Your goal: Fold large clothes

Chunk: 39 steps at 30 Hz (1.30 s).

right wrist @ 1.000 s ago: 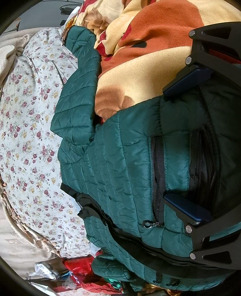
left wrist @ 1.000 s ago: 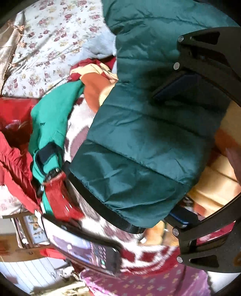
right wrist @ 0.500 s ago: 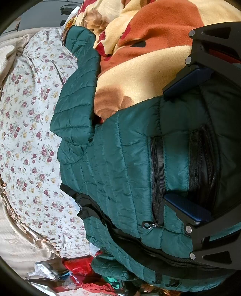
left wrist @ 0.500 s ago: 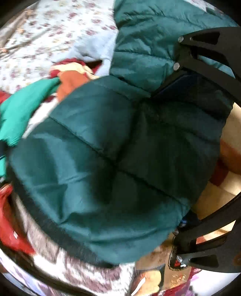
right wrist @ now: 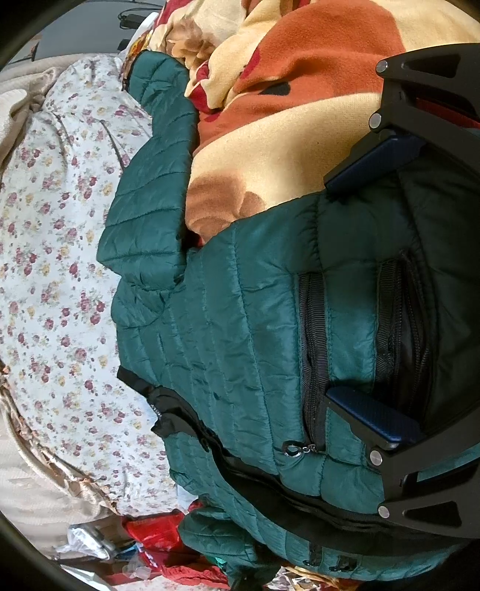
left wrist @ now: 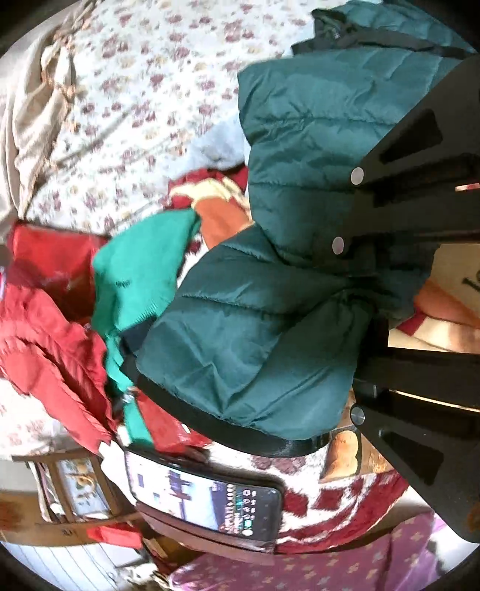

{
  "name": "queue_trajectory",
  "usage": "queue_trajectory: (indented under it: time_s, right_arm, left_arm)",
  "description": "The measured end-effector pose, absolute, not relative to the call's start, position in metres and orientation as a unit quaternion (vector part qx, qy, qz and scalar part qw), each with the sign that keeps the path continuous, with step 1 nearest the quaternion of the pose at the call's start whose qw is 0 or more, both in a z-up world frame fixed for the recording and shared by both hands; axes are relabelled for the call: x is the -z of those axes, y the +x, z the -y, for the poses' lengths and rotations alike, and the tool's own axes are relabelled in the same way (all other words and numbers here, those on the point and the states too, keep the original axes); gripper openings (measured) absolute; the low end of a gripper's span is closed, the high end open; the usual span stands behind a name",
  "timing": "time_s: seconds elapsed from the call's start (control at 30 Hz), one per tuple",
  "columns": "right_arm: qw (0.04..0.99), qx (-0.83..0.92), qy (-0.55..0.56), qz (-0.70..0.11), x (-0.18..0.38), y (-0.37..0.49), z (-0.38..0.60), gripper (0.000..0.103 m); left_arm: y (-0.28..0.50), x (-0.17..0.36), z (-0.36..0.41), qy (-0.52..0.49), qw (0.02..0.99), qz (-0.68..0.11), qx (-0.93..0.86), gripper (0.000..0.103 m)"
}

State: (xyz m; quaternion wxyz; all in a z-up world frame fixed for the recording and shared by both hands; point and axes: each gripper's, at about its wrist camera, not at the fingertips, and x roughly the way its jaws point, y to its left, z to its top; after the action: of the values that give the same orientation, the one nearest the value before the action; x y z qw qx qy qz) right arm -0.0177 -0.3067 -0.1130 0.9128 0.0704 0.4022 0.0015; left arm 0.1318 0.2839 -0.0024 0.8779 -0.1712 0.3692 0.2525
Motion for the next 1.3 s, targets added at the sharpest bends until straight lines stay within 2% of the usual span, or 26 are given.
queue_trajectory:
  time_s: [0.17, 0.27, 0.4, 0.63, 0.77, 1.0, 1.03, 1.1, 1.17, 1.3]
  right_arm:
    - [0.924, 0.026, 0.058, -0.378, 0.087, -0.028, 0.314, 0.103]
    - [0.927, 0.056, 0.035, -0.368, 0.072, -0.032, 0.321, 0.103]
    - [0.923, 0.09, 0.01, -0.374, 0.074, -0.03, 0.326, 0.103]
    - [0.919, 0.059, -0.026, -0.389, 0.103, -0.024, 0.299, 0.103]
    - [0.919, 0.037, -0.01, -0.393, 0.113, -0.02, 0.295, 0.103]
    - [0.915, 0.024, 0.031, -0.402, 0.118, -0.017, 0.304, 0.103]
    - [0.915, 0.024, 0.031, -0.401, 0.118, -0.017, 0.303, 0.103]
    - [0.915, 0.021, 0.033, -0.401, 0.119, -0.016, 0.303, 0.103]
    - [0.915, 0.018, 0.038, -0.401, 0.12, -0.016, 0.305, 0.103]
    - [0.915, 0.019, 0.038, -0.401, 0.119, -0.017, 0.305, 0.103]
  left_arm:
    - [0.126, -0.036, -0.23, -0.12, 0.916, -0.336, -0.182, 0.011]
    - [0.128, -0.06, -0.172, -0.094, 0.939, -0.31, -0.115, 0.011]
    - [0.133, -0.068, -0.11, -0.075, 0.946, -0.311, -0.05, 0.011]
    - [0.154, -0.061, -0.007, -0.064, 0.942, -0.327, 0.039, 0.011]
    - [0.173, -0.05, 0.043, -0.062, 0.936, -0.337, 0.074, 0.011]
    - [0.207, 0.013, 0.119, -0.014, 0.912, -0.395, 0.112, 0.014]
    - [0.209, 0.024, 0.128, -0.005, 0.908, -0.403, 0.115, 0.016]
    - [0.212, 0.042, 0.142, 0.007, 0.896, -0.423, 0.136, 0.03]
    - [0.21, 0.053, 0.154, 0.024, 0.885, -0.434, 0.166, 0.053]
    - [0.19, 0.044, 0.164, 0.046, 0.874, -0.431, 0.221, 0.061]
